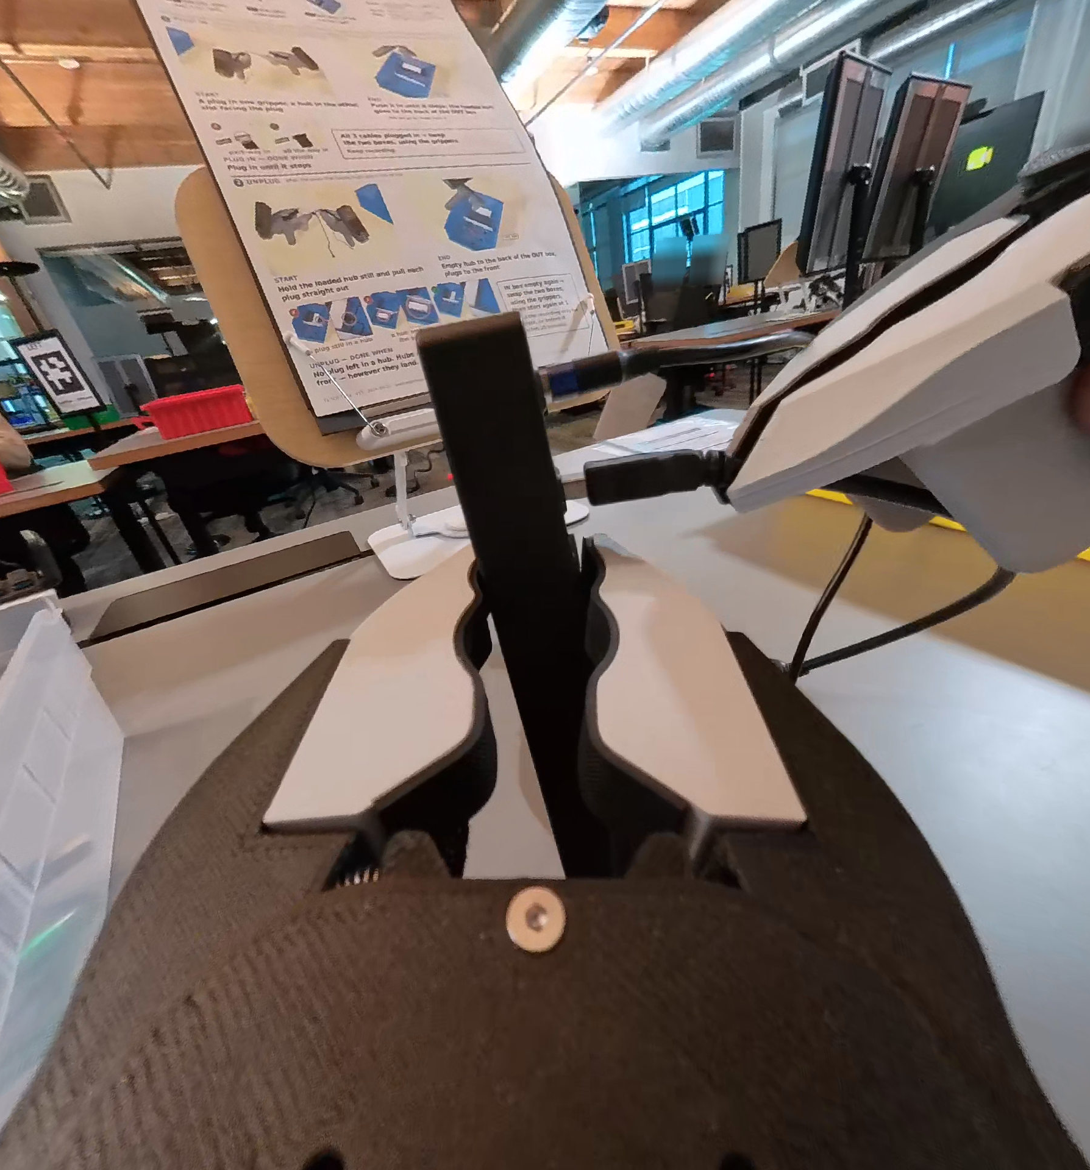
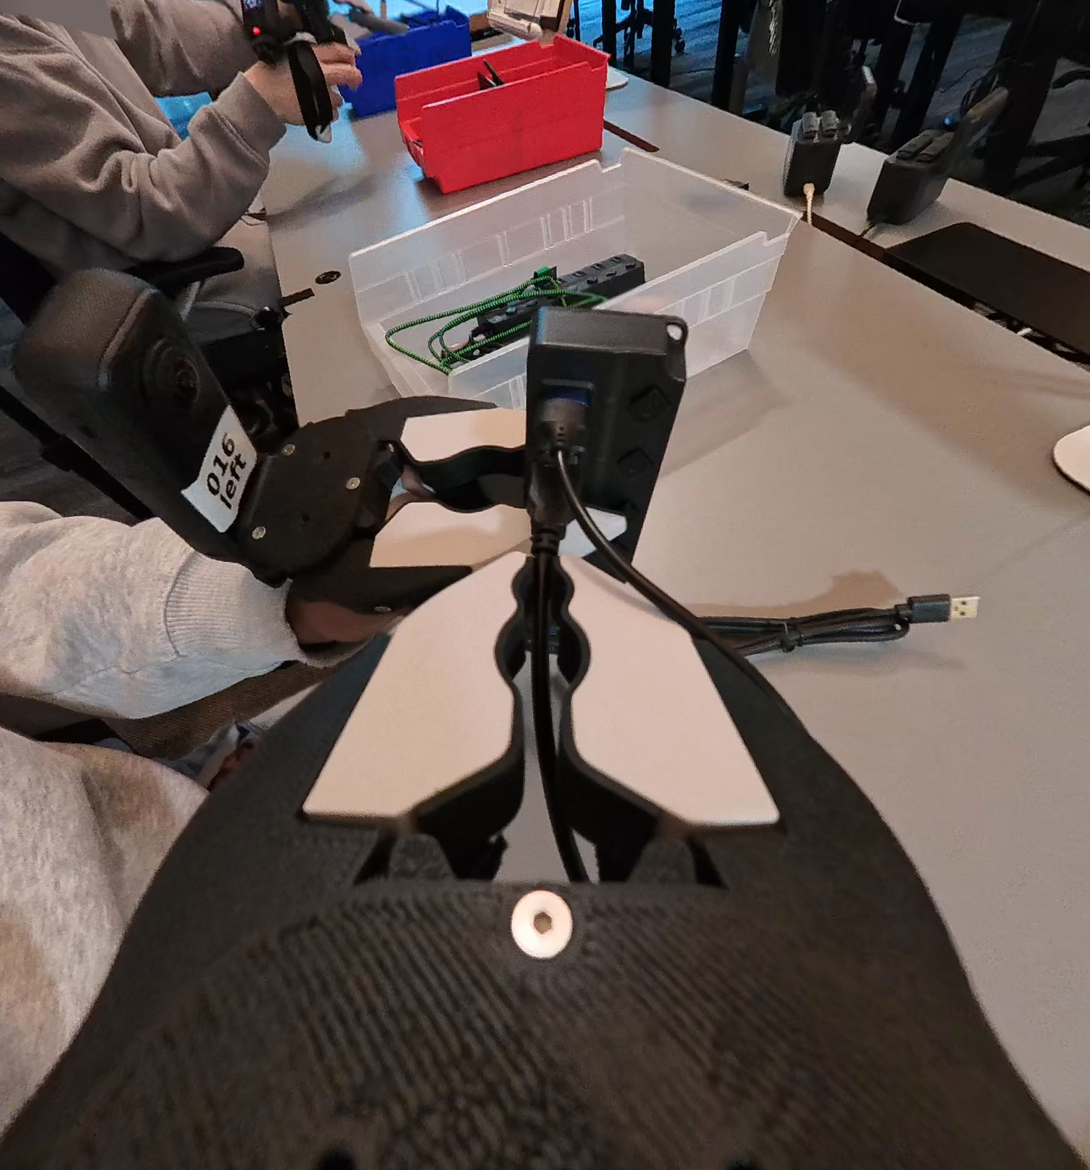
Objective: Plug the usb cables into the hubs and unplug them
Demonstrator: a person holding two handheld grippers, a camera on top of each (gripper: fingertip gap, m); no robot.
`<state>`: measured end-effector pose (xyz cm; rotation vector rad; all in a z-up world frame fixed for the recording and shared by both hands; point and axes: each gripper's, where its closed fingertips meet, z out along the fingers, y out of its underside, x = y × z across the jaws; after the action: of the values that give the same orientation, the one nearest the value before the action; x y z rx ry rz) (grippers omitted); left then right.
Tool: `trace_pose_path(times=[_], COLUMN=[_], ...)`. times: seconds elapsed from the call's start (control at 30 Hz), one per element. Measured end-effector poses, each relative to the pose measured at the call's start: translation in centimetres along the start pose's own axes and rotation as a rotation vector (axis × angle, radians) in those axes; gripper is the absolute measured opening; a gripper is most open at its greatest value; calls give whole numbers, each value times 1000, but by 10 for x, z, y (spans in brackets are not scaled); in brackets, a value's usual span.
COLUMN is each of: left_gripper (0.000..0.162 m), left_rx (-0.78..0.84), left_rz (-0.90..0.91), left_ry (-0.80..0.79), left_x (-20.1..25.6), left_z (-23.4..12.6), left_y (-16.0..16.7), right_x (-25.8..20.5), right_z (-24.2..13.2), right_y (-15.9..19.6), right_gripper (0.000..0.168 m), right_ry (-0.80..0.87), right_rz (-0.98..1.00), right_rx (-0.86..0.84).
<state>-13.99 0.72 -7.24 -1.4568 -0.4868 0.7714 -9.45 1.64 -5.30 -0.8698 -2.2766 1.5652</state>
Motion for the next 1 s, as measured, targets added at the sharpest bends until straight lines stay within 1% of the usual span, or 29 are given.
trace_pose_path(times=[0.1, 0.27, 0.53, 0.63, 0.87, 1.0], left_gripper=[29, 29, 30, 30, 30, 30], left_rx=[-18, -20, -48, -79, -93, -91], left_rz=[25, 38, 21, 17, 20, 17], left_ry=[-10, -11, -18, -24, -26, -21], left_x=[0, 1, 2, 2, 5, 5], left_z=[1, 1, 1, 2, 2, 2], left_y=[2, 1, 3, 5, 5, 5], right_x=[0, 3, 1, 3, 6, 5], right_z=[2, 1, 1, 2, 1, 1], right_y=[1, 2, -1, 0, 0, 0], right_gripper=[4, 4, 5, 5, 4, 4], right_ry=[4, 54, -7, 20, 79, 81], right_rz=[18, -39, 24, 4, -35, -47], right_rx=[9, -20, 39, 33, 29, 27])
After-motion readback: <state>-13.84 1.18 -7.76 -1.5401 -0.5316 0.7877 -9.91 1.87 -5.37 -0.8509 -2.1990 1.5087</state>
